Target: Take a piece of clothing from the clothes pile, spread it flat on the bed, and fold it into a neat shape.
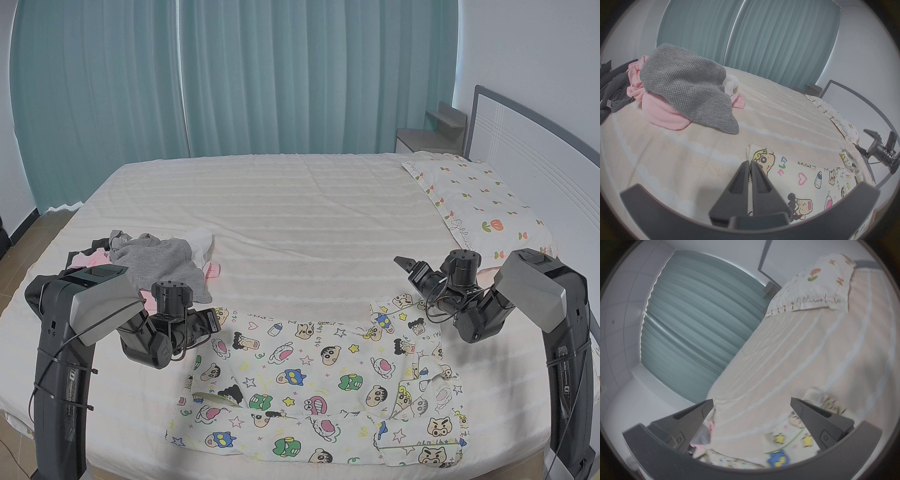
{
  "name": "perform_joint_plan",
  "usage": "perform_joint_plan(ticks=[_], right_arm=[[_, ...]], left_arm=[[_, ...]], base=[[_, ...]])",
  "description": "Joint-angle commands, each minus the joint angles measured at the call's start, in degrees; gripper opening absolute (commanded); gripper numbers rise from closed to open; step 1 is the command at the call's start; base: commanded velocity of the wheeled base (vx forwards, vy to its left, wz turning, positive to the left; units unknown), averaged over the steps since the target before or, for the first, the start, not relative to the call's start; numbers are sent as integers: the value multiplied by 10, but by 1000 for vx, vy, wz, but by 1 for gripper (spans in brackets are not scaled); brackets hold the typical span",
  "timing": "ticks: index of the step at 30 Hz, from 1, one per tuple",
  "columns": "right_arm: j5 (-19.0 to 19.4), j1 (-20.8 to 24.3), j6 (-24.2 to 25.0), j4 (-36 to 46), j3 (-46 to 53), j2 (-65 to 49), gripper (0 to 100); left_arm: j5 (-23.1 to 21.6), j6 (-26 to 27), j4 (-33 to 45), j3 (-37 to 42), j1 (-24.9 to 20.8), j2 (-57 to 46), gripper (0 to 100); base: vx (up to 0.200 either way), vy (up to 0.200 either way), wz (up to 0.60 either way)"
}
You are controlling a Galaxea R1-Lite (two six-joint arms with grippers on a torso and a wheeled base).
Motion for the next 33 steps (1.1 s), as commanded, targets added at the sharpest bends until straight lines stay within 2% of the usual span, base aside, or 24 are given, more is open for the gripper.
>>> perform_joint_plan(ticks=[1,7,9,15,18,25,26,27,28,33], right_arm=[[5,-53,-81,67,9,-2,100],[6,-64,-134,117,1,0,100],[15,-64,-171,136,1,4,100],[43,-60,-173,139,2,5,100],[68,-55,-176,166,-1,9,100],[77,-50,-179,211,-36,29,100],[77,-50,-179,211,-36,29,0],[77,-50,-179,211,-36,29,0],[101,-50,-179,212,-31,25,0],[141,-53,-180,210,-7,12,0]], left_arm=[[0,0,0,0,2,-3,0],[0,0,0,3,2,-4,0],[0,-1,0,3,4,-5,0],[-1,-1,0,3,5,-4,0],[-1,-1,0,3,7,-3,0],[-1,-1,0,3,6,-3,0],[-1,-1,0,3,6,-3,0],[-1,-1,0,3,6,-3,0],[-1,-1,0,2,5,-2,0],[-1,0,0,4,4,-5,0]], base=[[0,0,0],[0,0,0],[0,0,0],[0,0,0],[0,0,0],[0,0,0],[0,0,0],[0,0,0],[0,0,0],[0,0,0]])
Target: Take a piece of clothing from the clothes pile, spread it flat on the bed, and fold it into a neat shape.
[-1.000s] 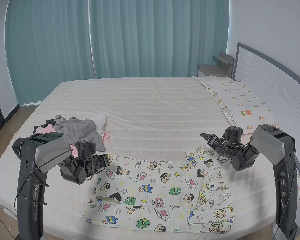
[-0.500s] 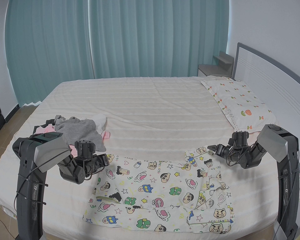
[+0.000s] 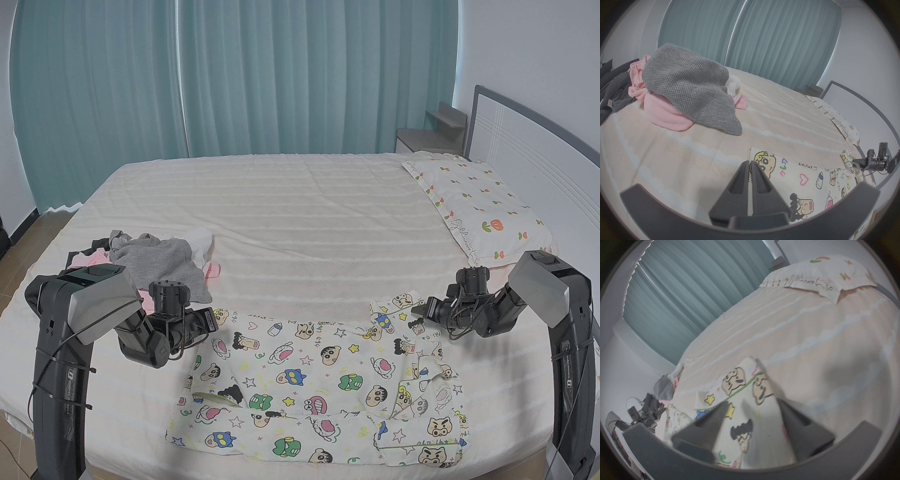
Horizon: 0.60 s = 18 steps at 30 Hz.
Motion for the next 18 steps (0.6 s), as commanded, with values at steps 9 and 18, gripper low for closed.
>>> perform_joint_plan(ticks=[9,18], right_arm=[[30,-17,-11,-31,37,-22,0],[71,-37,-3,-147,122,-64,0]], left_arm=[[1,2,5,6,-1,-27,0],[1,3,2,24,2,-51,0]], base=[[0,0,0],[0,0,0]])
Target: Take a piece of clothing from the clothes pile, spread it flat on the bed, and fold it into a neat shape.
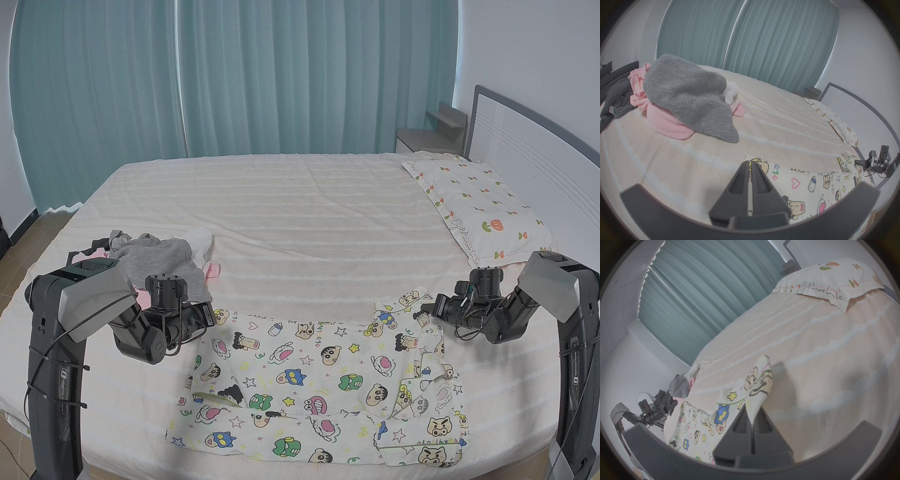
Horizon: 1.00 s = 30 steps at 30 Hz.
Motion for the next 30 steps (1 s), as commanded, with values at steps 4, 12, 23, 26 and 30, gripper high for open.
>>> perform_joint_plan(ticks=[4,12,23,26,30], right_arm=[[8,-16,-1,-9,37,-39,0],[8,-11,-4,-26,64,-35,0],[2,-11,1,-69,101,-51,0],[2,-10,1,-73,113,-57,0],[4,-11,9,-85,121,-54,0]], left_arm=[[-1,1,2,12,2,-18,0],[-1,0,29,-32,0,3,0],[-8,1,84,-82,-5,26,100],[-11,4,90,-84,-9,31,100],[-11,31,96,-95,-16,54,100]], base=[[0,0,0],[0,0,0],[0,0,0],[0,0,0],[0,0,0]])
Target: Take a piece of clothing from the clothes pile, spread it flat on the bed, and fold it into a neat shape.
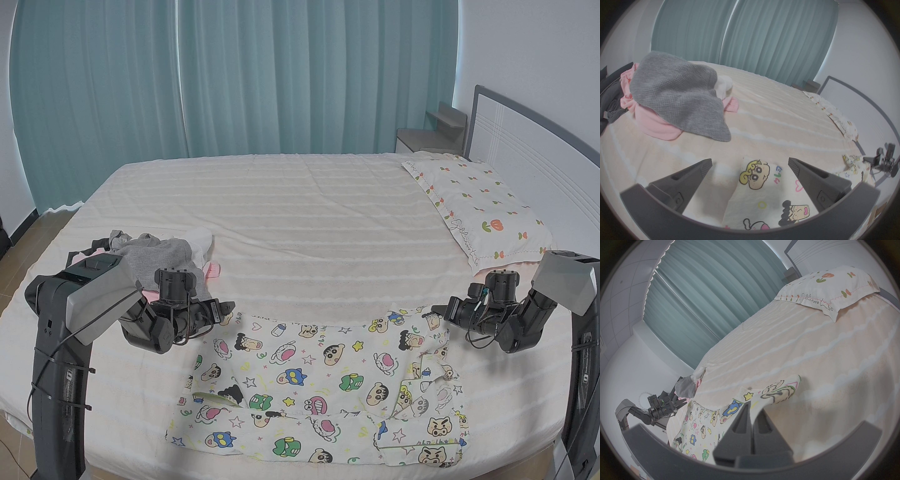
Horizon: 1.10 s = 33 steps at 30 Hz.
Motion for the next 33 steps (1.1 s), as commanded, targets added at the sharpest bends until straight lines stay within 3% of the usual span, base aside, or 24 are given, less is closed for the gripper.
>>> perform_joint_plan(ticks=[1,14,15,33], right_arm=[[1,-1,8,-11,8,1,0],[2,0,11,-28,8,1,0],[2,1,11,-28,8,1,0],[0,-3,10,-30,10,2,0]], left_arm=[[-2,7,3,-13,-9,24,100],[-6,6,48,-53,-38,31,100],[-6,6,49,-53,-38,31,0],[33,7,12,-37,-29,29,0]], base=[[0,0,0],[0,0,0],[0,0,0],[0,0,0]])
